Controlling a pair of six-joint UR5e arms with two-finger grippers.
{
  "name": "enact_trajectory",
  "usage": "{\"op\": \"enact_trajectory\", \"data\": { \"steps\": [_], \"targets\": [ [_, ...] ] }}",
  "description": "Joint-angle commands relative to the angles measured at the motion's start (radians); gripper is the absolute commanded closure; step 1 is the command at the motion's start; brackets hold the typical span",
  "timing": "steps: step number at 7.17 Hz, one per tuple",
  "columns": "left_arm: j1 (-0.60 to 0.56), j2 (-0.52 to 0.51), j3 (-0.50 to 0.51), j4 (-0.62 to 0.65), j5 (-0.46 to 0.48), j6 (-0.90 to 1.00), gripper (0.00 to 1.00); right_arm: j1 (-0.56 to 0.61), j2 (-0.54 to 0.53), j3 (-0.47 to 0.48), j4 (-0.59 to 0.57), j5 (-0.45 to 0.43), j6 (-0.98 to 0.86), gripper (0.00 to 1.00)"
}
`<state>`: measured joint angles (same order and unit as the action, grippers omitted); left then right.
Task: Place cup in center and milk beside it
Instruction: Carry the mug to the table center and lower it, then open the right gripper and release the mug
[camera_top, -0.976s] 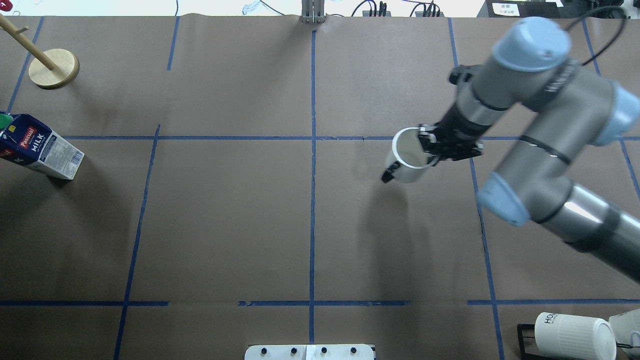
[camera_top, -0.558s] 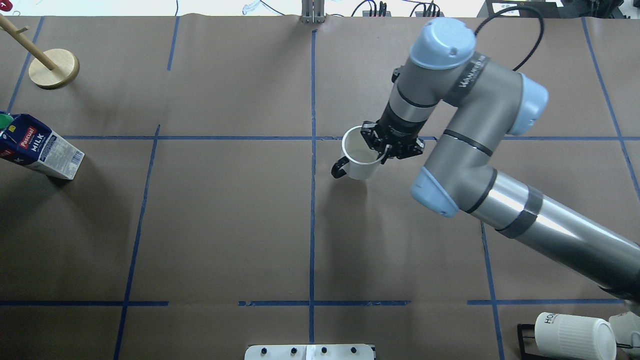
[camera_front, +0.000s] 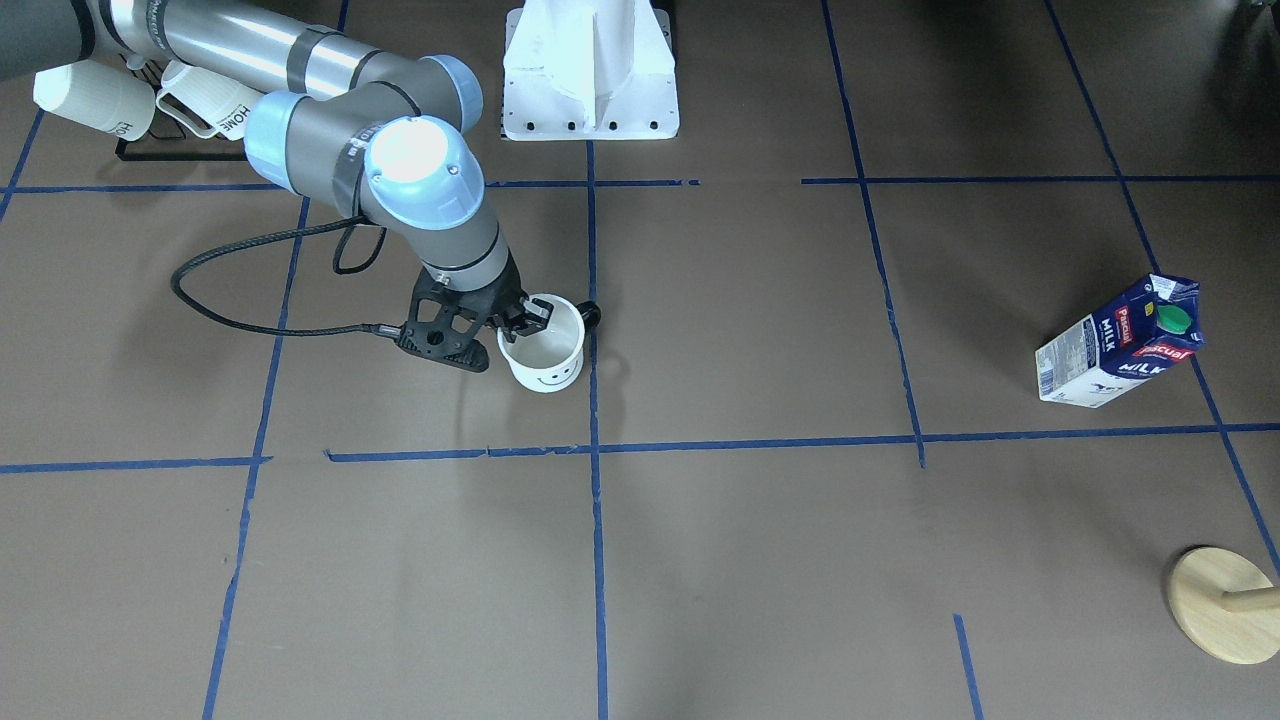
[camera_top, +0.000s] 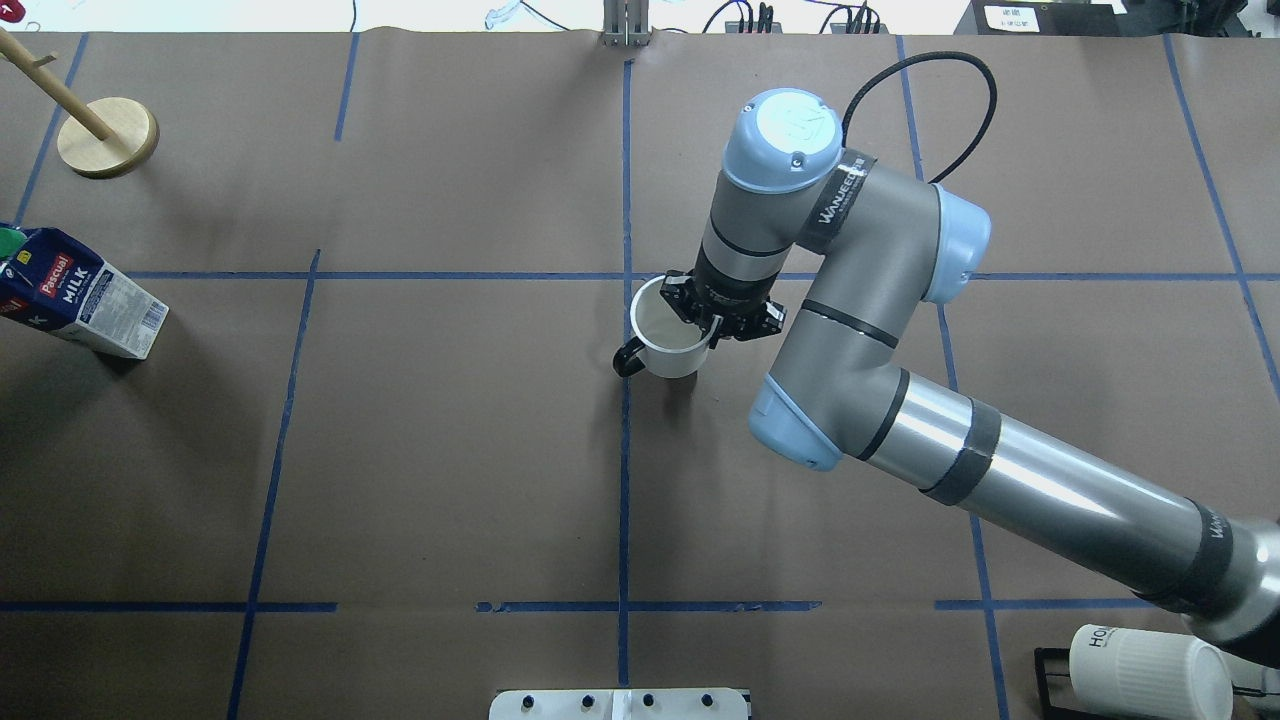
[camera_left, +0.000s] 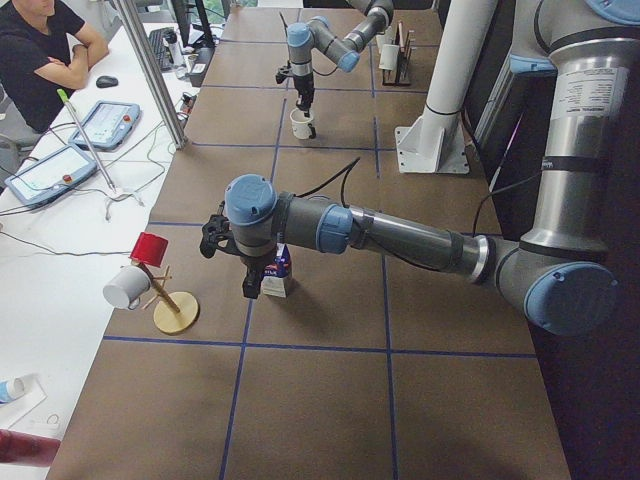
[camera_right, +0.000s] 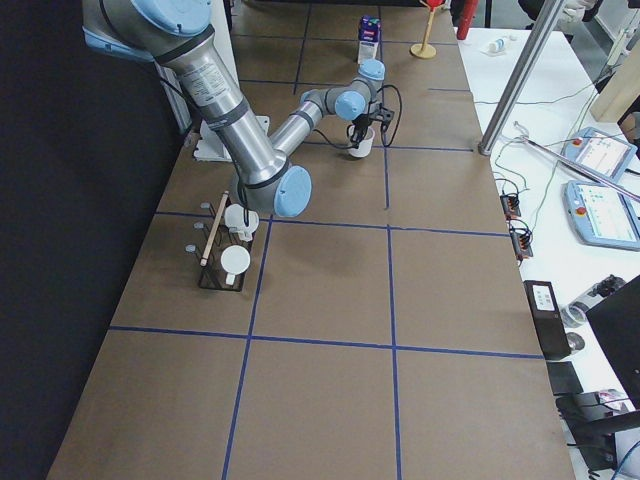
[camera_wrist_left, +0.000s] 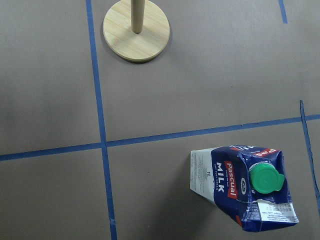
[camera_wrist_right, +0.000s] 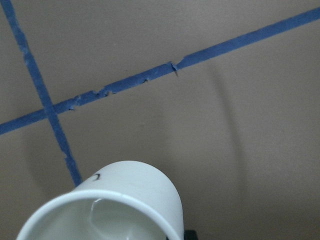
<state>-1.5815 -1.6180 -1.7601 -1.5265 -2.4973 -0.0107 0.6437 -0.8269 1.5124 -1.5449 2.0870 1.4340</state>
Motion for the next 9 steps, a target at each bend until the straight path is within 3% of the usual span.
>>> {"op": "enact_trajectory", "data": {
  "steps": [1,3,4,5,7,9],
  "targets": [
    [-0.002,0.001,-0.001,0.0,0.0,0.0,0.0,-0.009,0.022,-0.05,0.055,-0.007,0.003,1.0],
    [0.0,0.001,-0.002,0.0,0.0,0.0,0.0,-0.009,0.02,-0.047,0.057,-0.005,0.006,0.96],
    [0.0,-0.002,-0.019,0.003,0.003,-0.002,0.0,-0.009,0.019,-0.046,0.06,-0.002,0.003,0.42],
    [0.002,-0.005,-0.054,0.017,0.006,-0.023,0.0,-0.009,0.015,-0.025,0.058,-0.007,0.006,0.0],
    [0.018,-0.007,-0.183,0.112,0.014,-0.029,0.0,0.01,-0.004,0.037,0.055,-0.002,0.003,0.0],
    [0.085,-0.005,-0.226,0.106,0.017,-0.025,0.0,0.071,-0.07,0.139,0.049,0.011,-0.009,0.0]
  ]
}}
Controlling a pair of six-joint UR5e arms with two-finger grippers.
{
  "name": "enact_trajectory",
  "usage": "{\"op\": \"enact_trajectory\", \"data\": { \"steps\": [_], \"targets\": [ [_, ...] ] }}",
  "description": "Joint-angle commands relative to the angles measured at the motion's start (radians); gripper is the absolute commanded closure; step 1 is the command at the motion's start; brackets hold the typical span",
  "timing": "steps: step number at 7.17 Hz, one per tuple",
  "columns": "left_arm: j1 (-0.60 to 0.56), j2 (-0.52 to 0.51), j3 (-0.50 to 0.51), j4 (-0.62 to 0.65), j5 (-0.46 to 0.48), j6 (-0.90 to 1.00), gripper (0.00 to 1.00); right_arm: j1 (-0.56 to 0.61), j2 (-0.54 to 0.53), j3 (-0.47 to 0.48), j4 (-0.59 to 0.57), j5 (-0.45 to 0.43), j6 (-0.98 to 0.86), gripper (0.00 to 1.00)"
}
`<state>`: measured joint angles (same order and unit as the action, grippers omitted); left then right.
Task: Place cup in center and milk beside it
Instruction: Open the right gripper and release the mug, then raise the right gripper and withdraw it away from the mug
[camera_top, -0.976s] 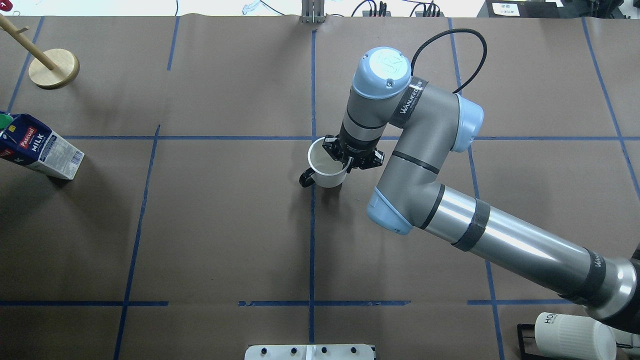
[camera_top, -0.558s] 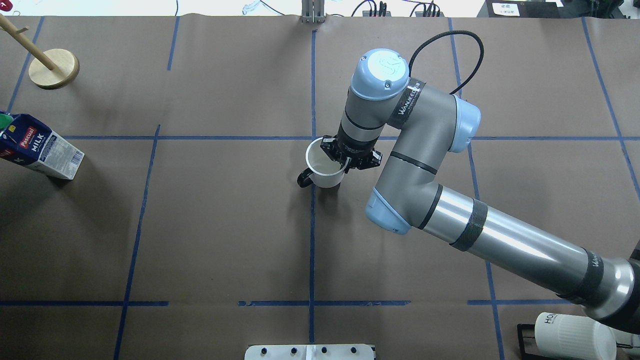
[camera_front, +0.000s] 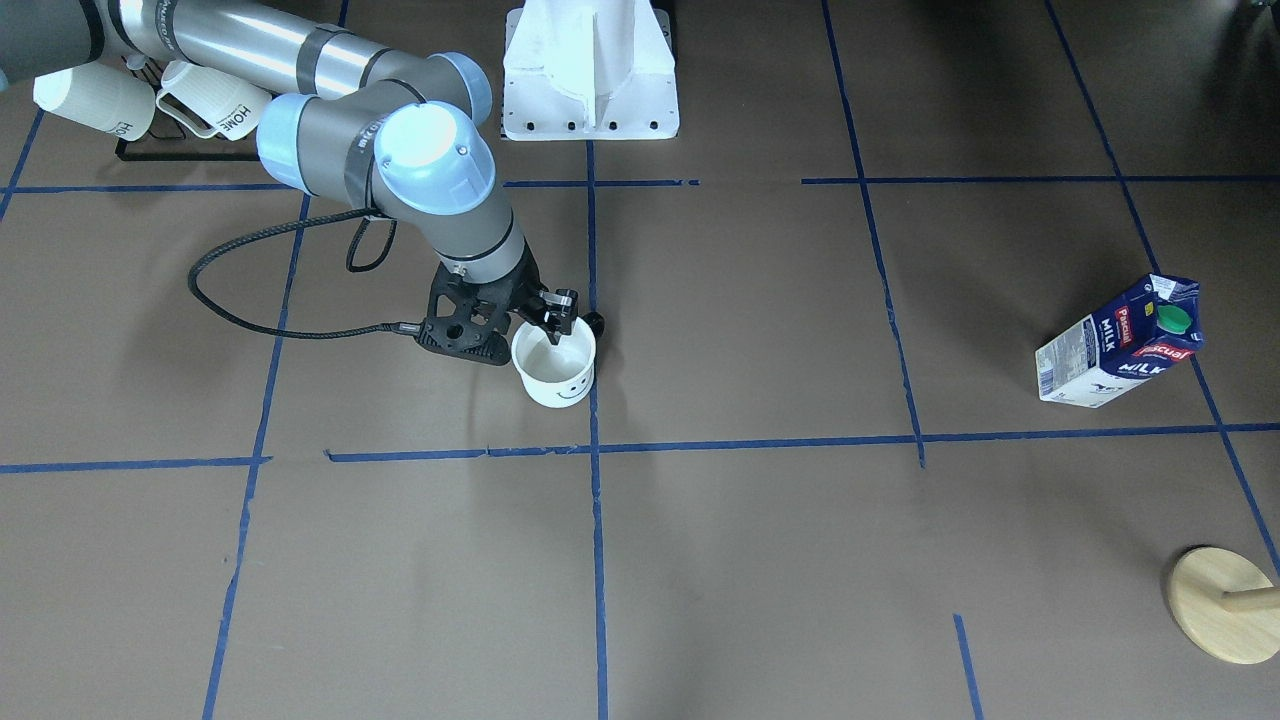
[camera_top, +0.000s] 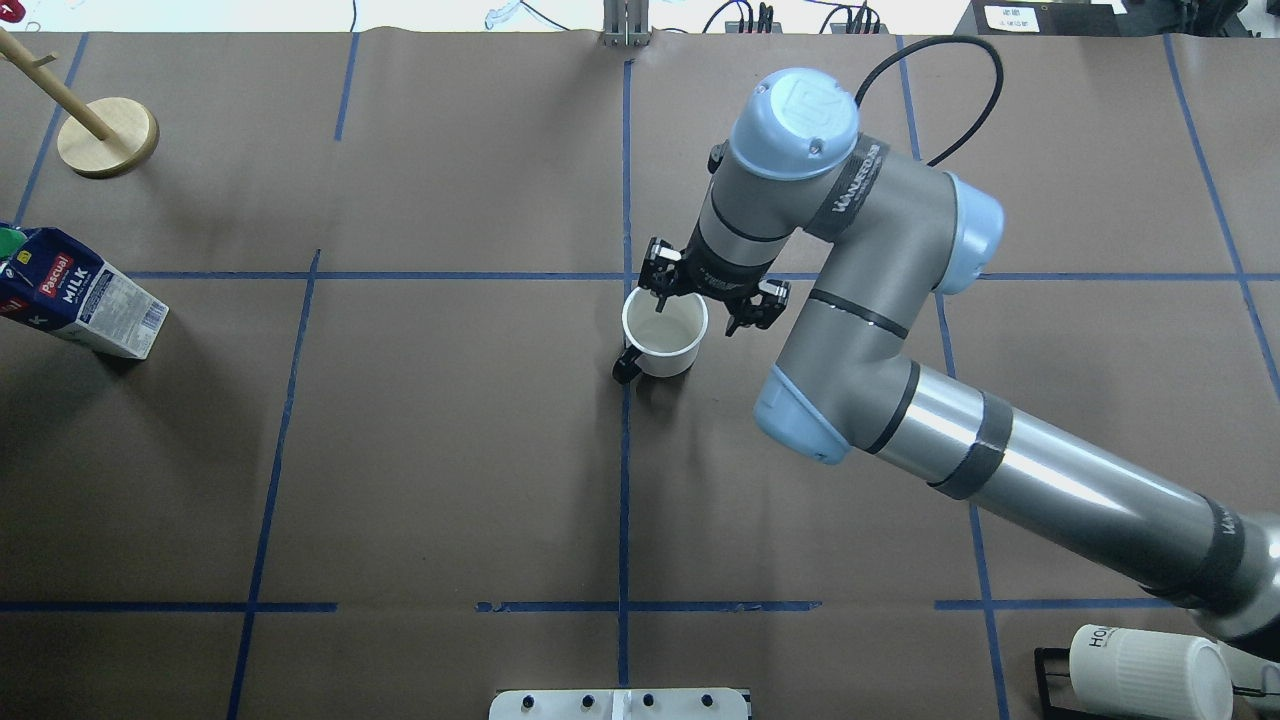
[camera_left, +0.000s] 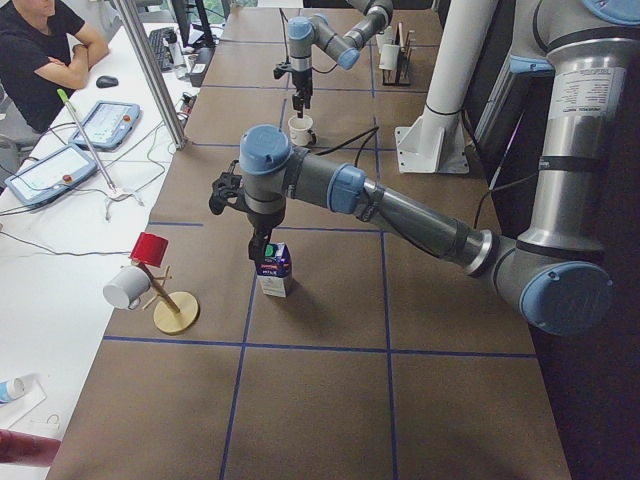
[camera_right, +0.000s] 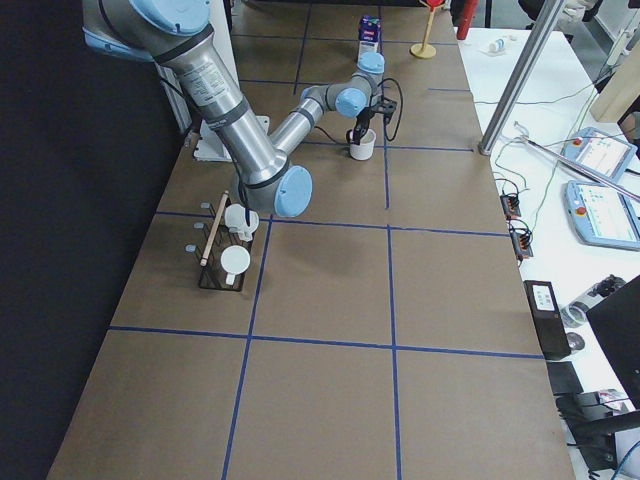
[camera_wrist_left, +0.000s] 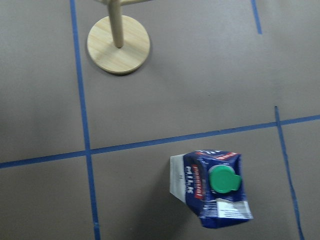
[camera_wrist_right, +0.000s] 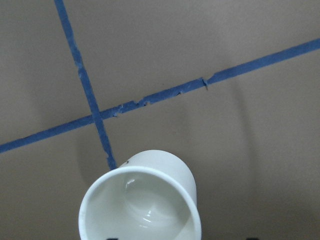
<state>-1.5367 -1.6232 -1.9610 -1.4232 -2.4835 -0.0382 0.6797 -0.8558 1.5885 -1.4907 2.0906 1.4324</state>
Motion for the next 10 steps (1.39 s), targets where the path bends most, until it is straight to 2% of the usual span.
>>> {"op": "enact_trajectory", "data": {
  "steps": [1,3,5,6,10],
  "targets": [
    [0.079,-0.01,-0.024,0.003,0.027,0.0,0.0,0.069,-0.089,0.114,-0.01,0.012,-0.01,0.0],
    [0.157,-0.035,-0.012,0.0,0.054,-0.053,0.0,0.144,-0.12,0.146,-0.054,0.037,-0.062,0.0],
    [0.219,-0.052,-0.007,0.001,0.135,-0.075,0.0,0.213,-0.149,0.221,-0.187,0.058,-0.223,0.0],
    [0.225,-0.053,0.014,0.001,0.141,-0.075,0.0,0.245,-0.176,0.261,-0.218,0.058,-0.269,0.0],
    [0.225,-0.121,0.145,-0.011,0.141,-0.069,0.0,0.322,-0.238,0.303,-0.227,0.065,-0.36,0.0]
  ]
}}
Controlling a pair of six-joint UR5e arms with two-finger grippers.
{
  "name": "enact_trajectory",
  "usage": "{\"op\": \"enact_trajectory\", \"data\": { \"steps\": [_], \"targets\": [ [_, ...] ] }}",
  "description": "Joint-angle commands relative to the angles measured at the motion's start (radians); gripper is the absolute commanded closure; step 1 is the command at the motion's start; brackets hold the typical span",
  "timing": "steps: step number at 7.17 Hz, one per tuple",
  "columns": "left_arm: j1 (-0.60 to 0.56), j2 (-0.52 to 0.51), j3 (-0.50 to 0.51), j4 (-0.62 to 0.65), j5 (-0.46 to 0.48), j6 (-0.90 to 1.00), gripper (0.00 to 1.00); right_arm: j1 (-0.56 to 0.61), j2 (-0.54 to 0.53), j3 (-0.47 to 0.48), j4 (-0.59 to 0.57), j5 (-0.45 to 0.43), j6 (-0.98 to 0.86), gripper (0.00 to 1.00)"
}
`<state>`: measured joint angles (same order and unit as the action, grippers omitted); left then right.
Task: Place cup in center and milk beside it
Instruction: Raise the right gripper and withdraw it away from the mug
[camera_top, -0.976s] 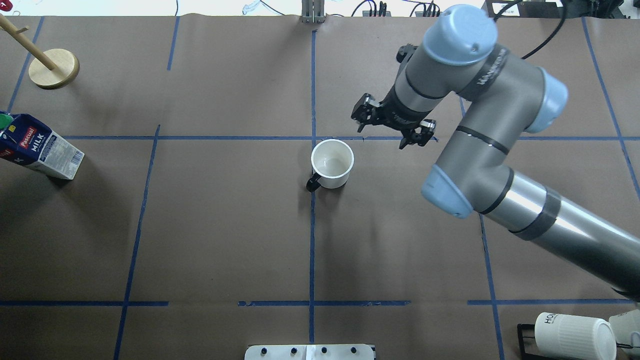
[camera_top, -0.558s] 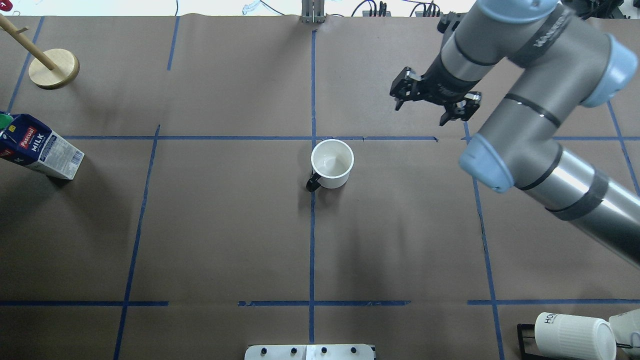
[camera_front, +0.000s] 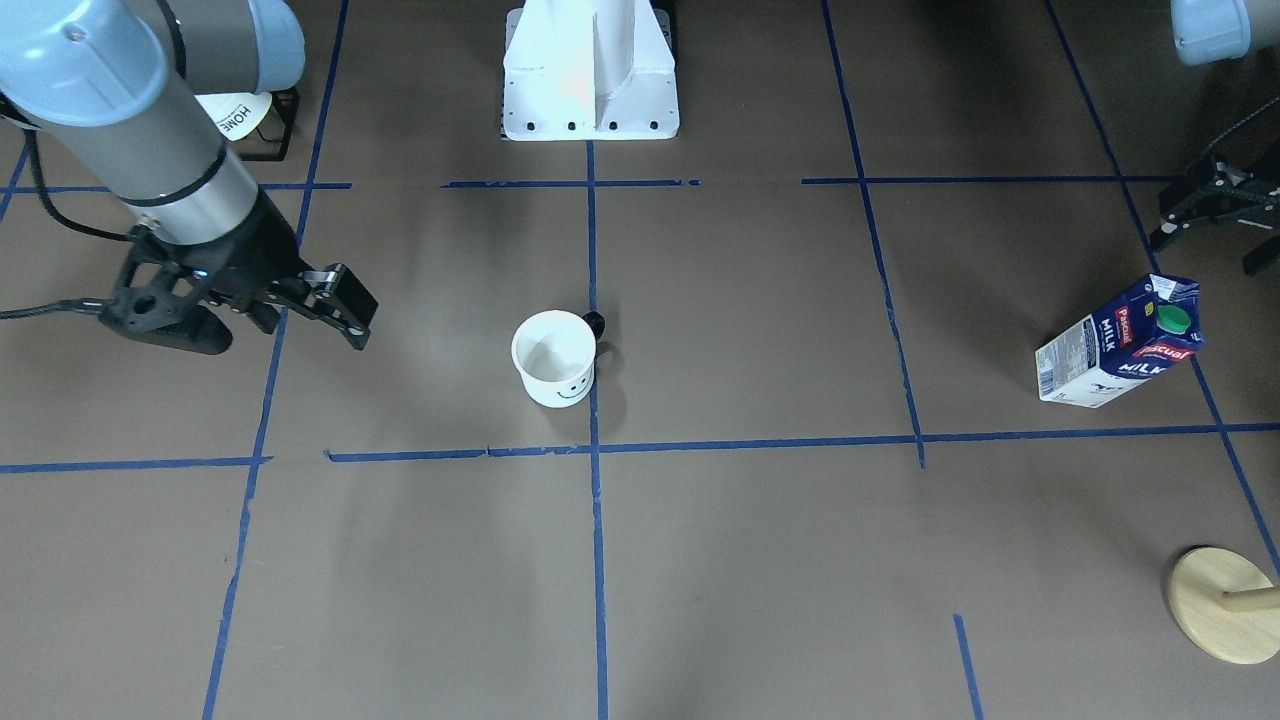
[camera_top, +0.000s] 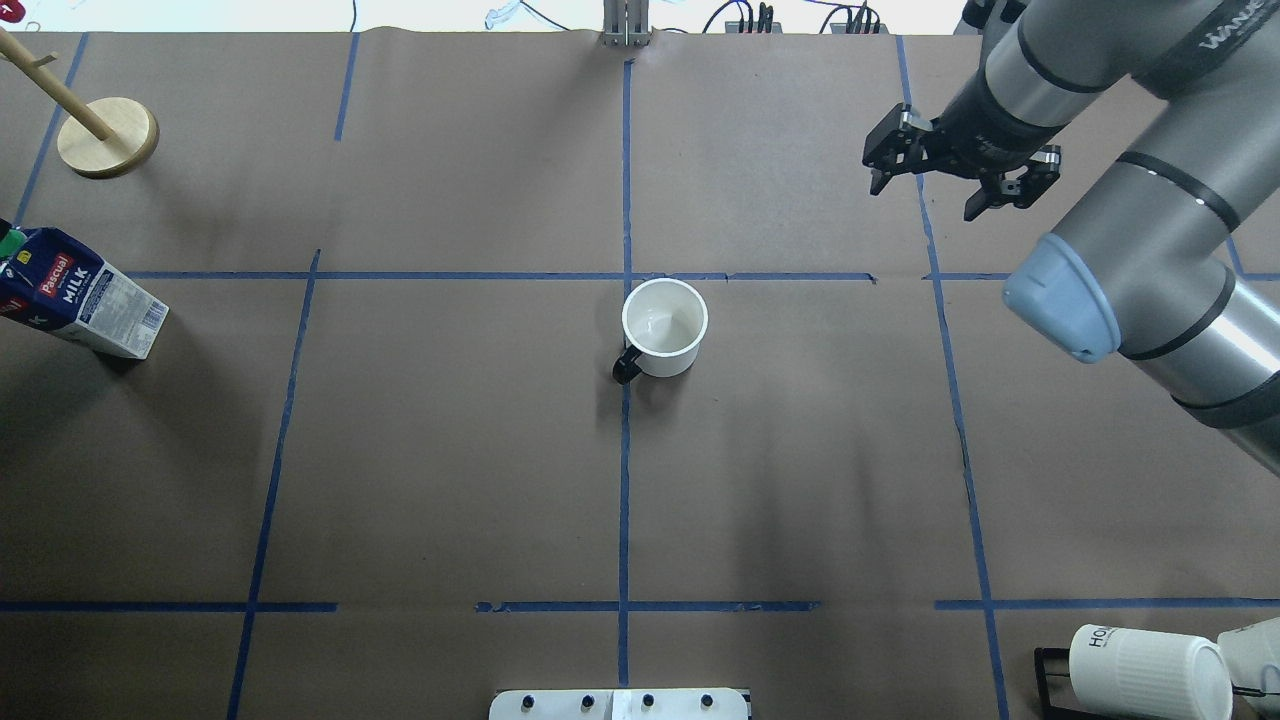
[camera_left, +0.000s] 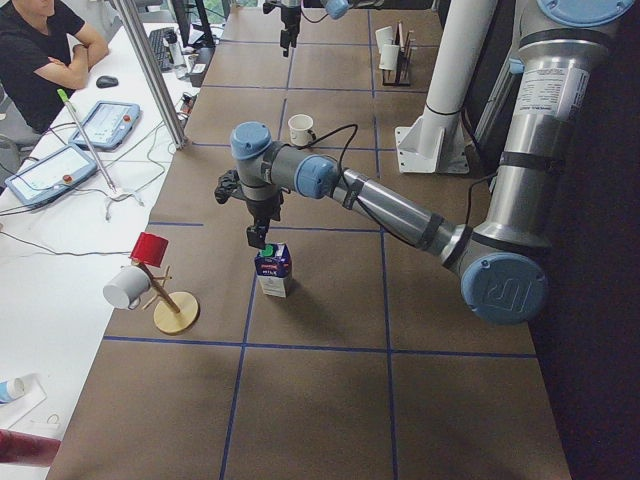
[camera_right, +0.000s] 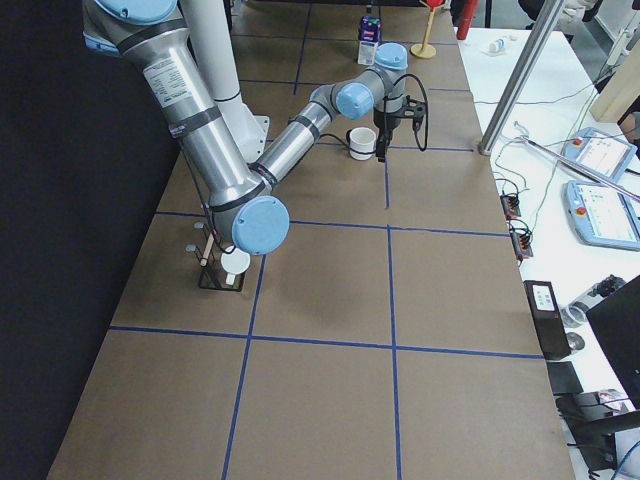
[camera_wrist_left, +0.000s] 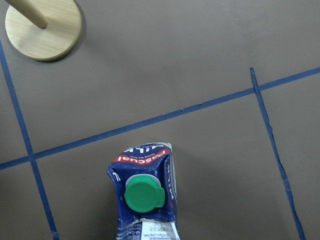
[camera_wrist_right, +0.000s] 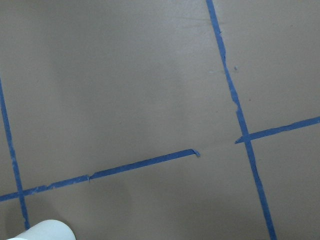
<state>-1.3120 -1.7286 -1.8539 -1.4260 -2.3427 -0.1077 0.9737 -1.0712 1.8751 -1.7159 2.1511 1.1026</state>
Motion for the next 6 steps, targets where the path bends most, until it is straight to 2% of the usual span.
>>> {"op": "enact_trajectory", "data": {
  "steps": [1,3,6],
  "targets": [
    [0.0,-0.038,0.068,-0.017,0.0,-0.007,0.0,0.054,-0.026,0.022,-0.023,0.006,-0.065,0.0],
    [0.0,-0.039,0.085,-0.019,-0.001,-0.004,0.0,0.097,-0.03,0.045,-0.1,0.032,-0.15,0.0],
    [0.0,-0.039,0.143,-0.082,-0.012,-0.009,0.0,0.146,-0.047,0.062,-0.12,0.039,-0.204,0.0]
  ]
}}
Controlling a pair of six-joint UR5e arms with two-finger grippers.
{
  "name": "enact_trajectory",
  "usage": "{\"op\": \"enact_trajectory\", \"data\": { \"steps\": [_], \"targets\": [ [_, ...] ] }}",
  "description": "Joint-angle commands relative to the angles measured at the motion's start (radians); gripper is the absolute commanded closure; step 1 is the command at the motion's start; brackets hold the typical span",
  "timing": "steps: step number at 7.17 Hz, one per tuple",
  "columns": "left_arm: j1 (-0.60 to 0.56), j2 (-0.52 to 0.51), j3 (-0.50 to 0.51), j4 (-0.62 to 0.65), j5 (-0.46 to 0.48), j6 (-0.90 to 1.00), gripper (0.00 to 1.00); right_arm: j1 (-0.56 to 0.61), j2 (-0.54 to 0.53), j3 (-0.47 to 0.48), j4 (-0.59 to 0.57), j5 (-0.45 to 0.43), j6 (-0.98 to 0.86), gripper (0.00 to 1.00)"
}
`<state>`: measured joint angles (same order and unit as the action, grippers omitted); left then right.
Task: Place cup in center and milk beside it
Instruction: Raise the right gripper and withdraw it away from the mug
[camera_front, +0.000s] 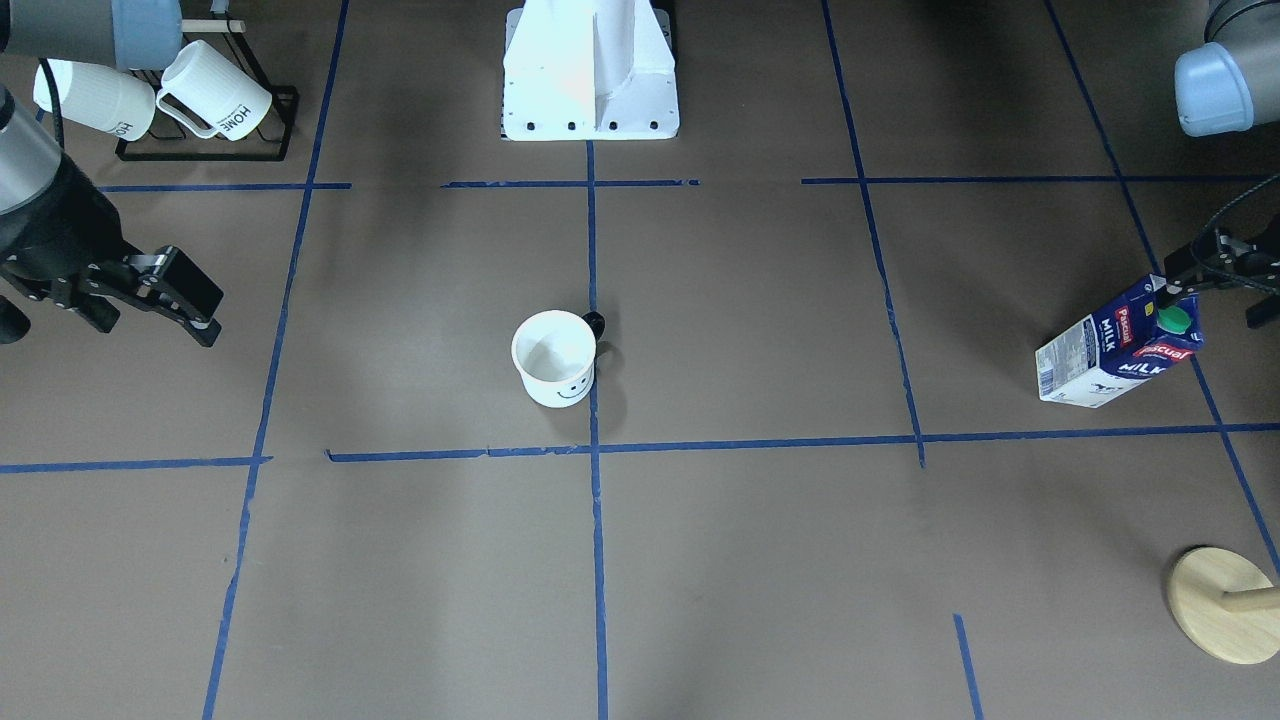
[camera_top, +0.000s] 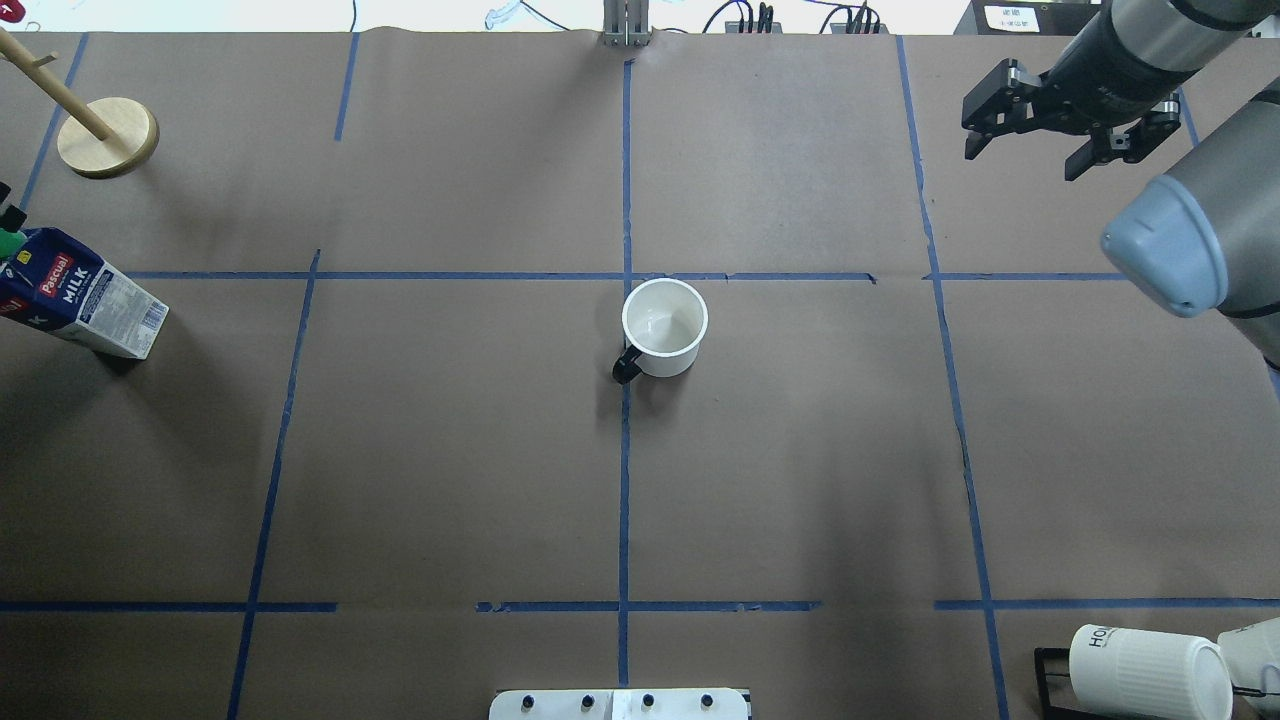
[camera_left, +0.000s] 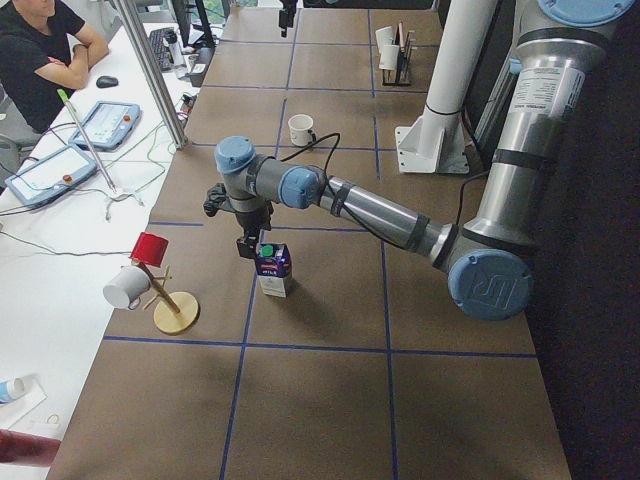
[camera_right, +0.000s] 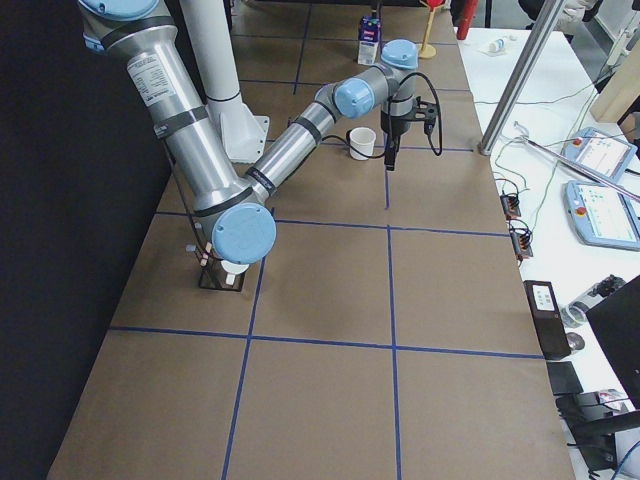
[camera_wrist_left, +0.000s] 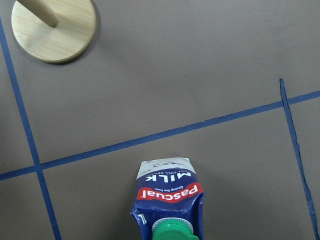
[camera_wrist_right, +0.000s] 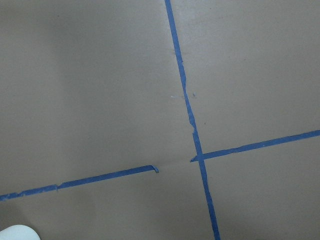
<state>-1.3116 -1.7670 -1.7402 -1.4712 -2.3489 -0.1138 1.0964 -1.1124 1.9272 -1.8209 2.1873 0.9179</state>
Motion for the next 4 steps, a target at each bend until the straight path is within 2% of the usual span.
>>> {"op": "enact_trajectory", "data": {
  "steps": [1,4],
  "targets": [
    [0.0,-0.002,0.037,-0.047,-0.006,-0.023,0.0,0.037,0.0,0.03,-0.067,0.003,-0.045,0.0],
    [0.011,-0.002,0.04,-0.073,-0.006,-0.079,0.0,0.072,-0.01,0.029,-0.086,0.005,-0.119,0.0]
  ]
}}
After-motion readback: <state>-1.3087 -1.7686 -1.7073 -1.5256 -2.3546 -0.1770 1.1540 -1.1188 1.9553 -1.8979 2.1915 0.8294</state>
